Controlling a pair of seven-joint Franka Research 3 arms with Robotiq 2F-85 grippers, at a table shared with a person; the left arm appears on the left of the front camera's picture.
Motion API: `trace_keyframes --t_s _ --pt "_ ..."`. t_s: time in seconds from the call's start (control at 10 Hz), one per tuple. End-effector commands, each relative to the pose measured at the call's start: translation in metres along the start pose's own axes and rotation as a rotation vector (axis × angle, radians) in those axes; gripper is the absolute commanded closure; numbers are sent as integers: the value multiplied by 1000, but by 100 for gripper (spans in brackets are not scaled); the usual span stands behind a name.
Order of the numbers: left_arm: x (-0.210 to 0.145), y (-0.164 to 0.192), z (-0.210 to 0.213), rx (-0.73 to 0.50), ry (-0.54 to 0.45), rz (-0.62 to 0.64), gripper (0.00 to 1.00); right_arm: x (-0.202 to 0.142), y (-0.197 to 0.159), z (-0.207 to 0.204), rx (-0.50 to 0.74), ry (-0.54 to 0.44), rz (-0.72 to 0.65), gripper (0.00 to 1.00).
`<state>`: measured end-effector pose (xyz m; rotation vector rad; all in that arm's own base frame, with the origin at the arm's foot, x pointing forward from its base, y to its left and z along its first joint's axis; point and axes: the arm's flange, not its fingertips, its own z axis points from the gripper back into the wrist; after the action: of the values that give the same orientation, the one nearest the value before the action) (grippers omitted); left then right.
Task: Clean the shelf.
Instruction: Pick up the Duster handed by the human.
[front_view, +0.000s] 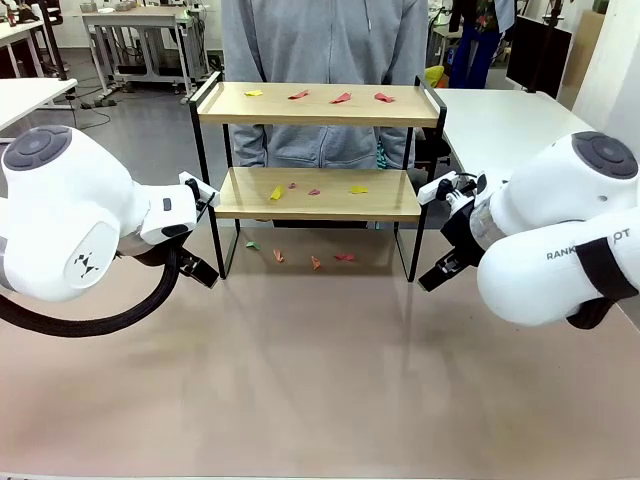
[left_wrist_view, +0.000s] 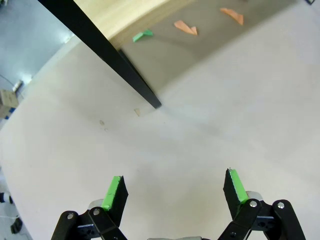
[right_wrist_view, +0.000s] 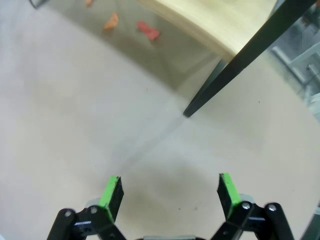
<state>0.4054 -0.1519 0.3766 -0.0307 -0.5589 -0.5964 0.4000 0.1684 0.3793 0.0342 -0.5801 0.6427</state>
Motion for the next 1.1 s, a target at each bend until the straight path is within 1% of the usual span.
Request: trace_keyframes --t_s 0.0,0.1,0.3,0.4,0.5,0.6,0.7,0.8,0.9,1.0 --pt "27 27 38 -87 -3 30 0 33 -24 32 56 -55 -49 0" --pt "39 41 55 -154 4 29 0 41 -39 48 73 -73 -56 0" --pt "53 71 84 -272 8 -8 0 43 -68 76 114 -99 -42 0" --pt "56 90 96 -342 3 -39 0 39 -86 90 141 -120 0 0" --pt "56 112 107 -441 -31 -63 0 32 -109 102 182 -125 57 0" --pt "54 132 111 -539 -54 -140 0 27 -132 107 229 -134 102 0" --pt "48 152 111 -635 -107 -248 0 20 -155 109 283 -141 163 0" --pt "42 169 108 -689 -196 -272 0 12 -175 107 330 -172 228 0" --pt "32 179 104 -720 -256 -355 0 0 -194 104 377 -179 290 0" --pt "27 184 101 -743 -296 -387 0 -12 -210 100 427 -212 377 0"
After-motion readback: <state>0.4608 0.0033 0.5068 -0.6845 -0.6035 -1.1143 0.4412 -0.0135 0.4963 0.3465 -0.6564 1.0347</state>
